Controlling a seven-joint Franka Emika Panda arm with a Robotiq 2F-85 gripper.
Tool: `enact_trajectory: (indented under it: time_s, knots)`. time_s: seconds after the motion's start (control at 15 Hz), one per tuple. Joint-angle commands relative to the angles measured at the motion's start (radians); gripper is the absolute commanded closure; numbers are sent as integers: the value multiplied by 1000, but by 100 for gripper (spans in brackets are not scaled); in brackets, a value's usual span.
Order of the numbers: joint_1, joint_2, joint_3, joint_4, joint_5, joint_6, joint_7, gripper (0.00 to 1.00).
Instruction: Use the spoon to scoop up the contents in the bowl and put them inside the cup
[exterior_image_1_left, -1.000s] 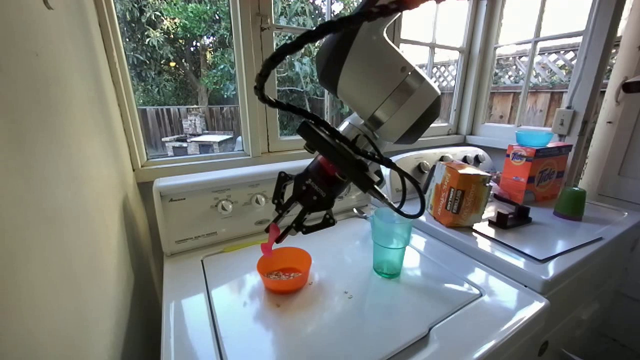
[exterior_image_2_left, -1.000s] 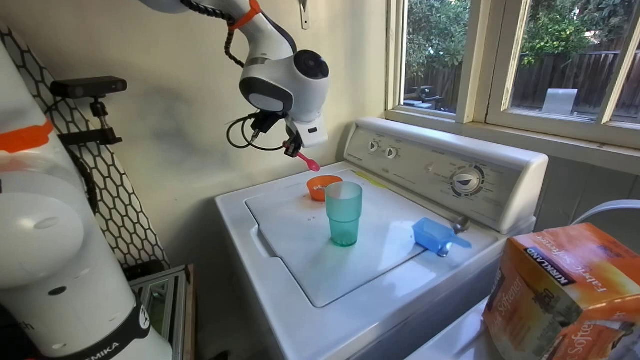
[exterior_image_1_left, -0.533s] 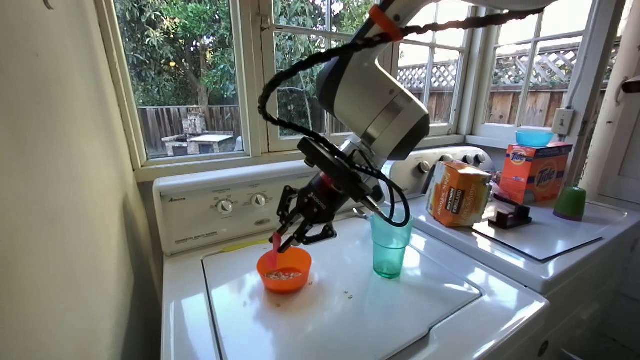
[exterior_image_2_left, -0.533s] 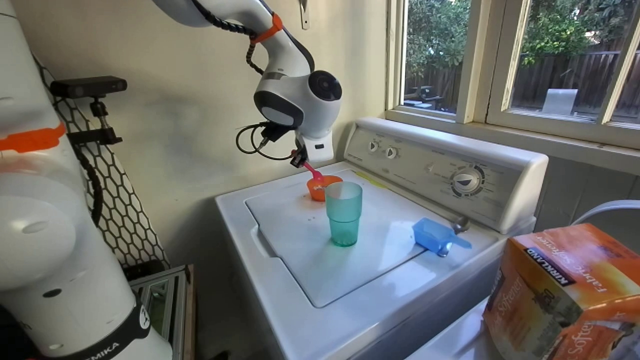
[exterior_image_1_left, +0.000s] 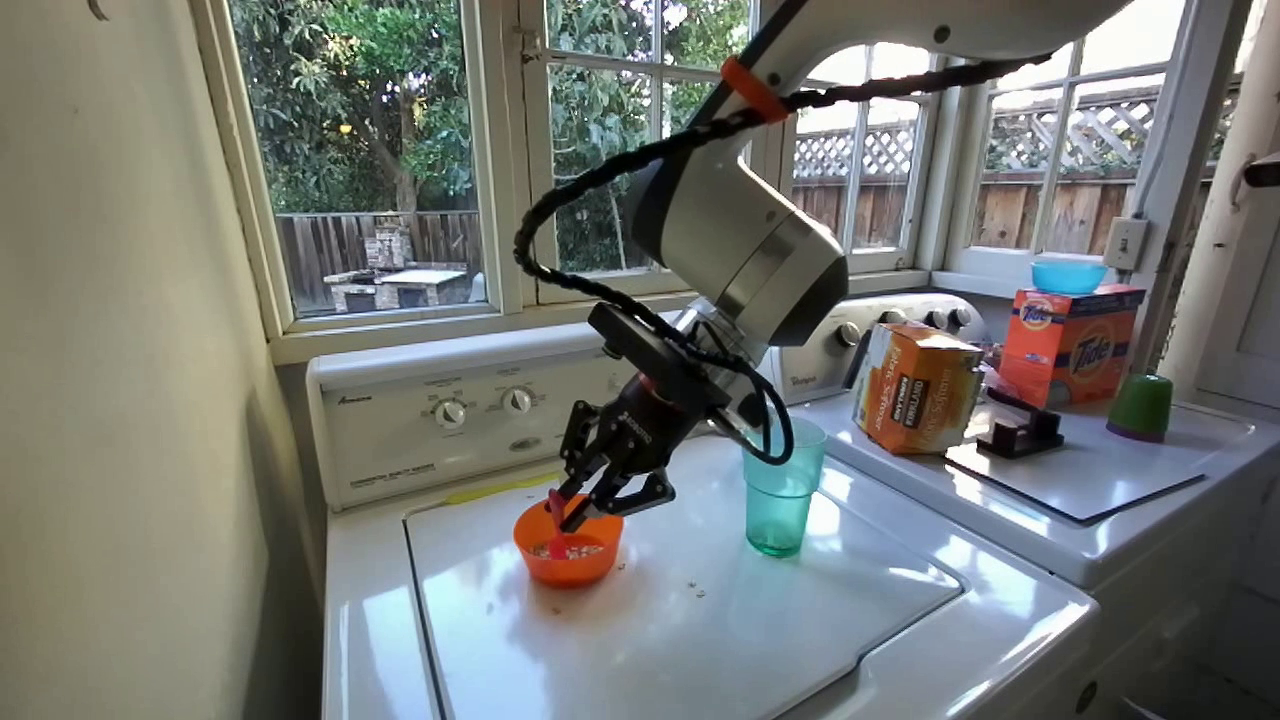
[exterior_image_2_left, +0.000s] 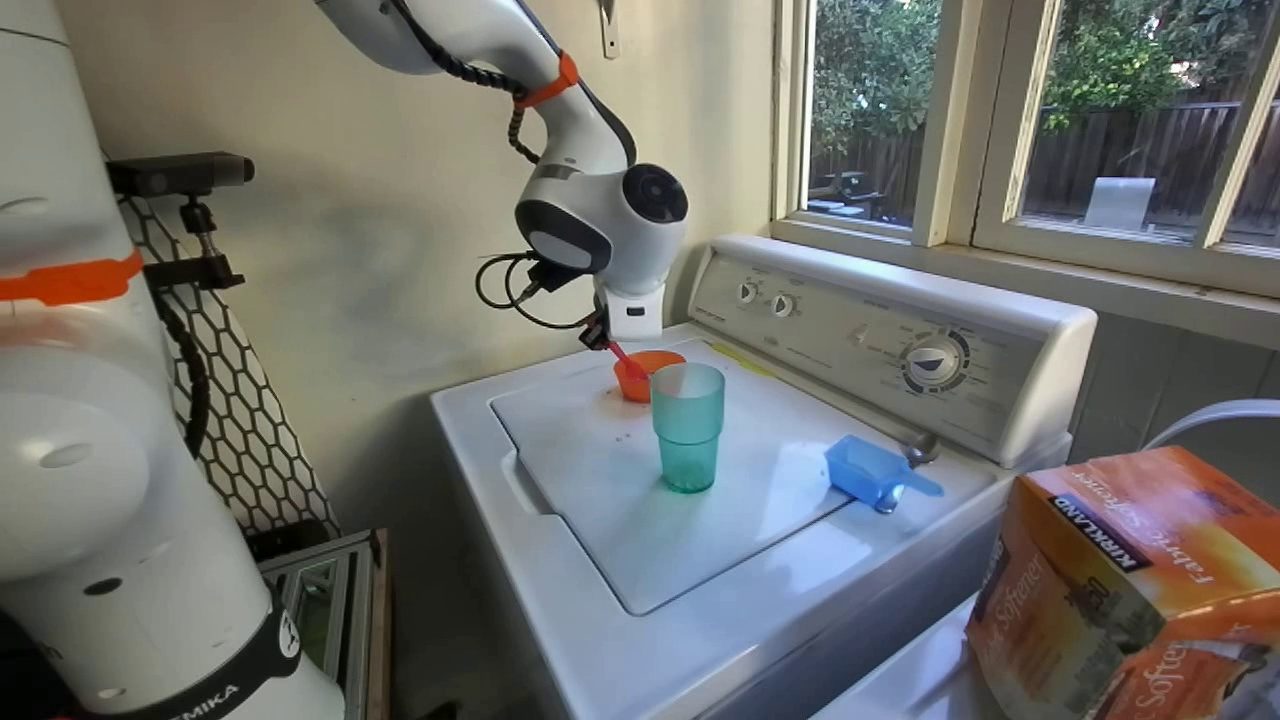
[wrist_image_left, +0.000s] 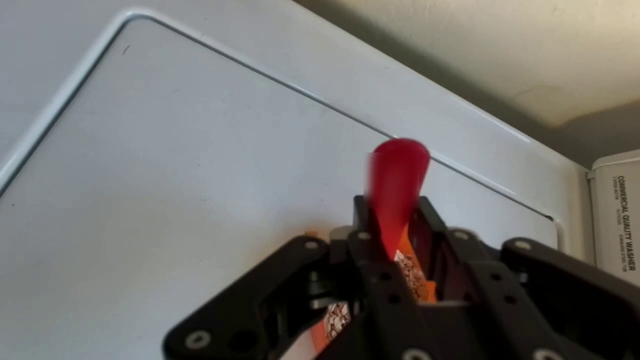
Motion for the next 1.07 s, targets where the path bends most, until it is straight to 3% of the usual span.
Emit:
enact_trajectory:
  time_s: [0.0,0.6,1.0]
  knots:
    - [4,17,22,1,1,89,26,94]
    - [36,47,59,-29,-89,313,93,94]
    - [79,63,80,-78,-183,405,152,94]
